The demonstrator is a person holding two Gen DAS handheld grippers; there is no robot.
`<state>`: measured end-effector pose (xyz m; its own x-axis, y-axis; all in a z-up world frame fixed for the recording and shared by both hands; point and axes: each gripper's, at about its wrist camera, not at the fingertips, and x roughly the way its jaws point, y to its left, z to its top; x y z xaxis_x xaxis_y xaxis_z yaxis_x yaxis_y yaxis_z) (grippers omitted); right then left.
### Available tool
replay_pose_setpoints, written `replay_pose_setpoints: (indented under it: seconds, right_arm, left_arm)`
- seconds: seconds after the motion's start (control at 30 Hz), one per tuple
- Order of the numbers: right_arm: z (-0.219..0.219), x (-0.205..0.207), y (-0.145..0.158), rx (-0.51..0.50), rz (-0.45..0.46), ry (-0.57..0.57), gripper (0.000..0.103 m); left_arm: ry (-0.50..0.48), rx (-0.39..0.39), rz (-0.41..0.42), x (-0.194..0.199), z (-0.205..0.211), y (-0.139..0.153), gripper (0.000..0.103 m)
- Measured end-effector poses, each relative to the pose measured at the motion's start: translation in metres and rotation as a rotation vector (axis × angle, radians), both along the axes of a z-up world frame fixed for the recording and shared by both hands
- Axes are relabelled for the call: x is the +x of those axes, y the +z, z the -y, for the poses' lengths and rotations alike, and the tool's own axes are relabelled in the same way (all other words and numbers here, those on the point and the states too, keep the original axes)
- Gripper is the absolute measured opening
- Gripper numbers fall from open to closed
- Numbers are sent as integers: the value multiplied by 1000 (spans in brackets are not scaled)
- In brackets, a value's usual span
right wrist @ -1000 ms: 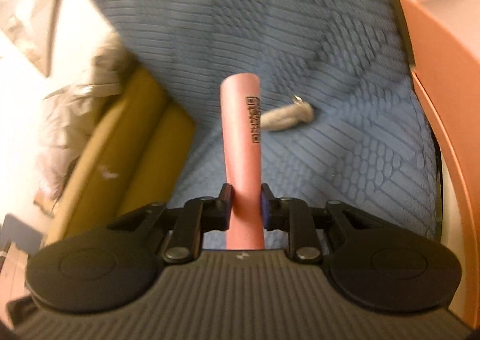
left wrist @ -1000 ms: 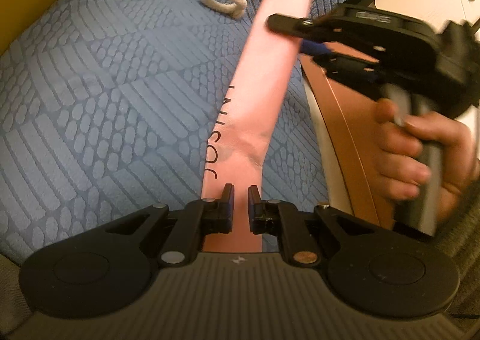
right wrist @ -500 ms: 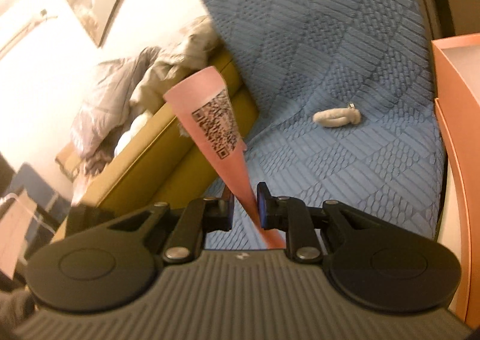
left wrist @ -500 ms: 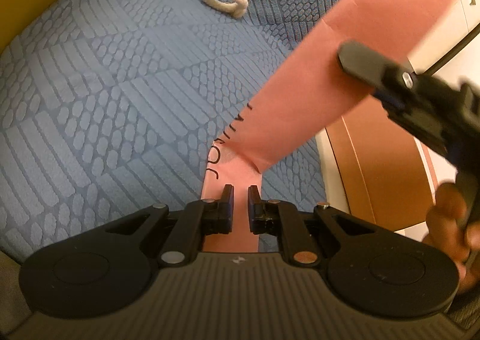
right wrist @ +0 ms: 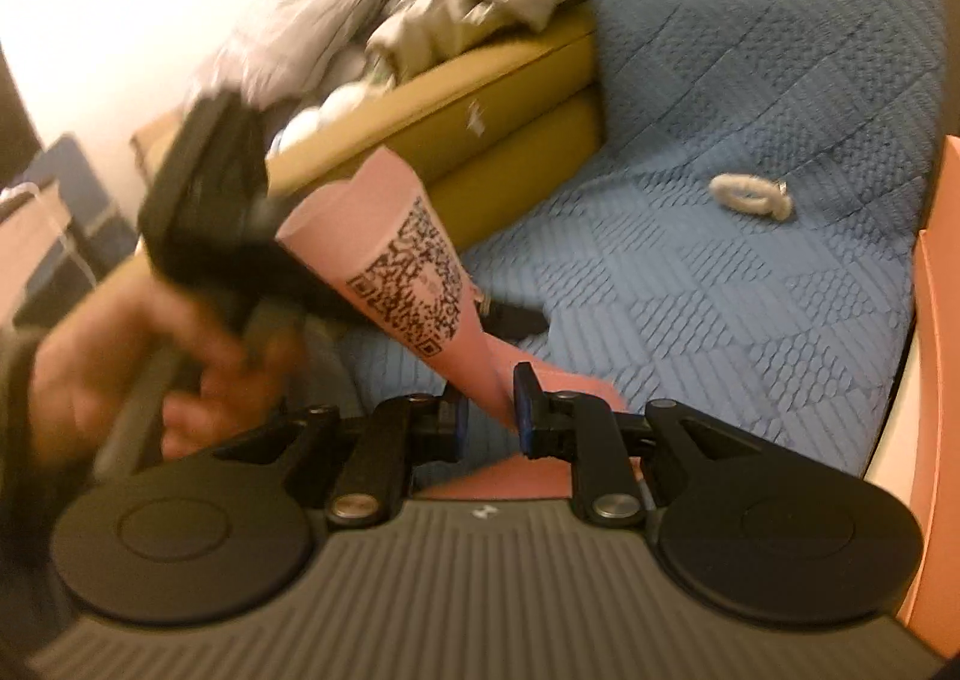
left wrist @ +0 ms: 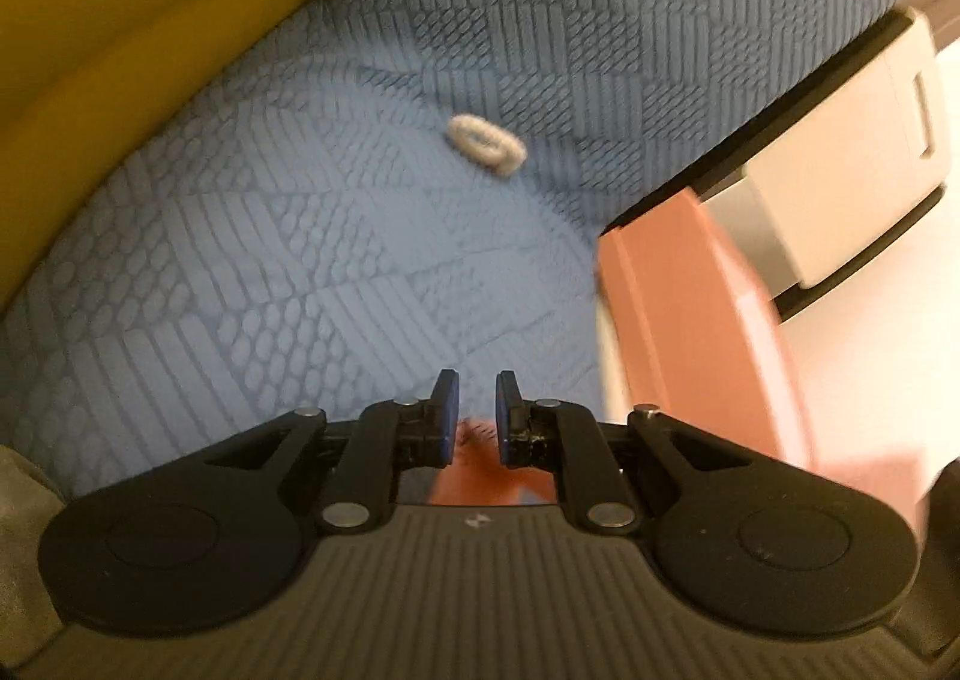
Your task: Fold shopping bag
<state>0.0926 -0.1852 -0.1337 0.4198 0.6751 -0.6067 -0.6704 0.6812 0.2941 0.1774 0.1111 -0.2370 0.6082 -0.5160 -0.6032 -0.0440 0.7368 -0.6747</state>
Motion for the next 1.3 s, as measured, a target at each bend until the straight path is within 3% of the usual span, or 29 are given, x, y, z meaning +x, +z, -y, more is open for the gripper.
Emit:
replay_pose_setpoints:
  seconds: [0.17, 0.37, 0.53, 0.77, 0.9, 1.3]
  right_arm:
    - [-12, -8, -12, -65, -24, 63, 19]
    - [-23, -13, -28, -113, -53, 95, 19]
    - [-28, -15, -43, -161, -89, 105, 20]
    - [-22, -24, -44, -234, -109, 128, 30]
    - [-8, -26, -39, -262, -128, 144, 29]
    - [22, 25, -37, -163, -137, -145, 29]
  left_arm:
    - [-100, -48, -1, 3, 8, 4, 14]
    - [-248, 30, -66, 5, 35, -6, 10]
    - [-276, 84, -140, 4, 44, -22, 6]
    - [-280, 124, -151, -2, 44, -25, 6]
    - [-286, 140, -141, -6, 45, -23, 6]
    - [-276, 180, -122, -9, 50, -18, 6]
